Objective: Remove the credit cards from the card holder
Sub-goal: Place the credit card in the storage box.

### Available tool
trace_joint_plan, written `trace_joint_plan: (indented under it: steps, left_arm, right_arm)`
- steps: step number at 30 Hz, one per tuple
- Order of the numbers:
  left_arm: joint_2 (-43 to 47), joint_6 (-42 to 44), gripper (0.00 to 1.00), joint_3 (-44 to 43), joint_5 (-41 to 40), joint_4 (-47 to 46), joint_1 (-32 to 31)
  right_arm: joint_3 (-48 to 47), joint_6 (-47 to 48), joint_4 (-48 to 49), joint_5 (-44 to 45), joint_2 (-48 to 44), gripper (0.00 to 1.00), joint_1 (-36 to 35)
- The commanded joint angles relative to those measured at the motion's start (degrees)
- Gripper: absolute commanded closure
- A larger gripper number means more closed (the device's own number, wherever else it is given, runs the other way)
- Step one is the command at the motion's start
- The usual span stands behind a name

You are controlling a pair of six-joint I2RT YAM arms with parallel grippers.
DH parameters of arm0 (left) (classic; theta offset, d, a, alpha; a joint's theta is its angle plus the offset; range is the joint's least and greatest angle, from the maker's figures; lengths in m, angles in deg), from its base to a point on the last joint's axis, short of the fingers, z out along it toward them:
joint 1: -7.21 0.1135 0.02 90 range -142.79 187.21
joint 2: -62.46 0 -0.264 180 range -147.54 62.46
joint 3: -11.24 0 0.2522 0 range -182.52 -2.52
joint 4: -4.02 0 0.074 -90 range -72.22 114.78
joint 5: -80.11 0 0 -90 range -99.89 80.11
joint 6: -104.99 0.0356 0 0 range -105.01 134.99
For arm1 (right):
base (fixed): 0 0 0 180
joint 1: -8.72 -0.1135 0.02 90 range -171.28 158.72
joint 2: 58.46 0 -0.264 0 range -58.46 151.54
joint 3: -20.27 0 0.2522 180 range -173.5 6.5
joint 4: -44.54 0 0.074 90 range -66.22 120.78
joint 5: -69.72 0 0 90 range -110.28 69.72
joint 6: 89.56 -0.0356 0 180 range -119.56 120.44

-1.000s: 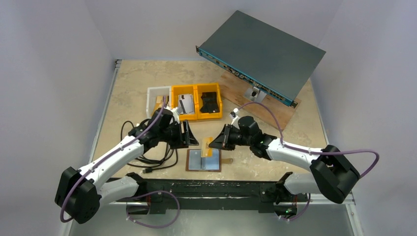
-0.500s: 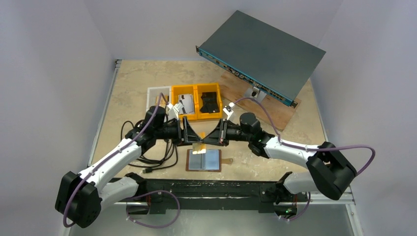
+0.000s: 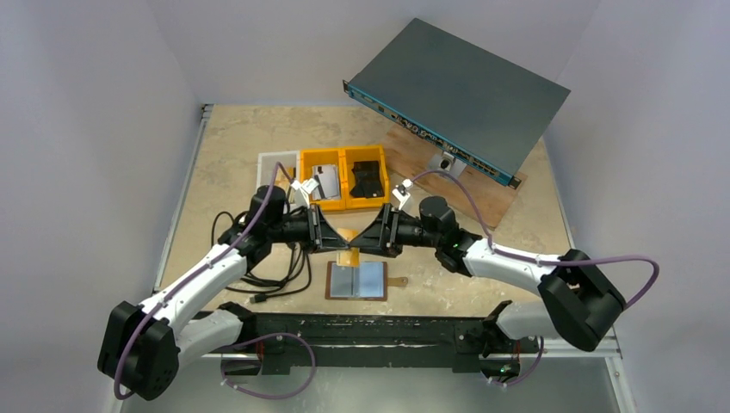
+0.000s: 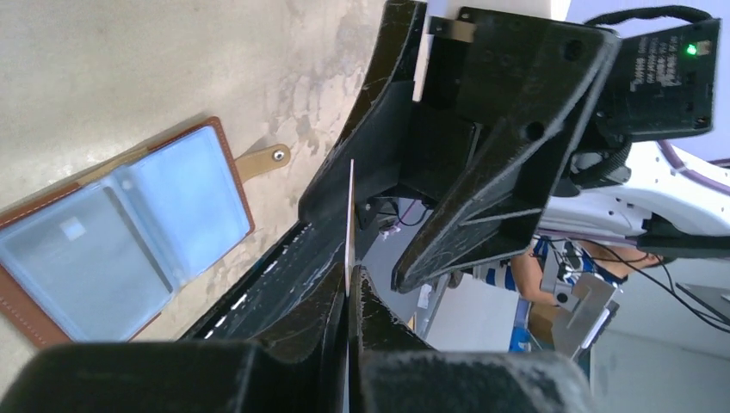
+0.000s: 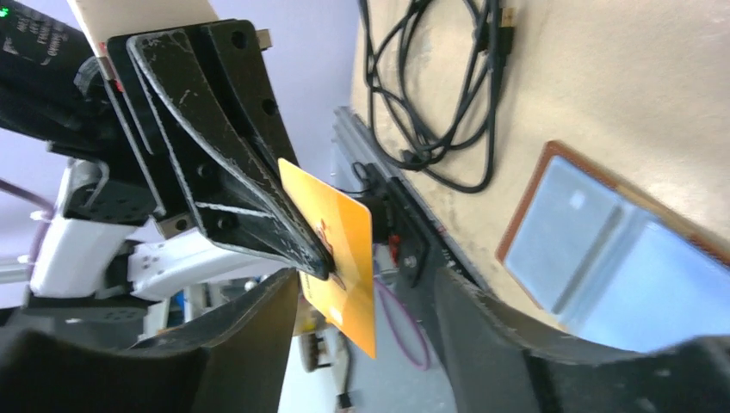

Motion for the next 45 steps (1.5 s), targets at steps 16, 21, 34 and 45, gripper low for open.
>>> trace_joint_plan:
  steps: [16, 21, 34, 45]
  left_arm:
    - [-13.4, 15.9, 1.00, -35.2, -51.8, 42.4, 9.5]
    - [-23.9, 19.2, 1.00, -44.9, -56.6, 43.8, 13.8]
    - [-48.1, 25.7, 0.97, -63.2, -61.7, 48.3, 16.5]
    - [-43.1, 26.6, 0.39, -62.0, -56.9, 48.7, 17.5]
  right_arm:
    - [-9.0, 18.2, -34.7, 23.5, -18.4, 0.09, -0.2]
    - [-9.8, 19.8, -38.1, 25.1, -19.7, 0.09, -0.2]
    - [-9.7, 21.1, -42.4, 27.4, -24.0, 0.09, -0.2]
    - [-11.9, 22.5, -45.1, 29.5, -21.0, 0.08, -0.3]
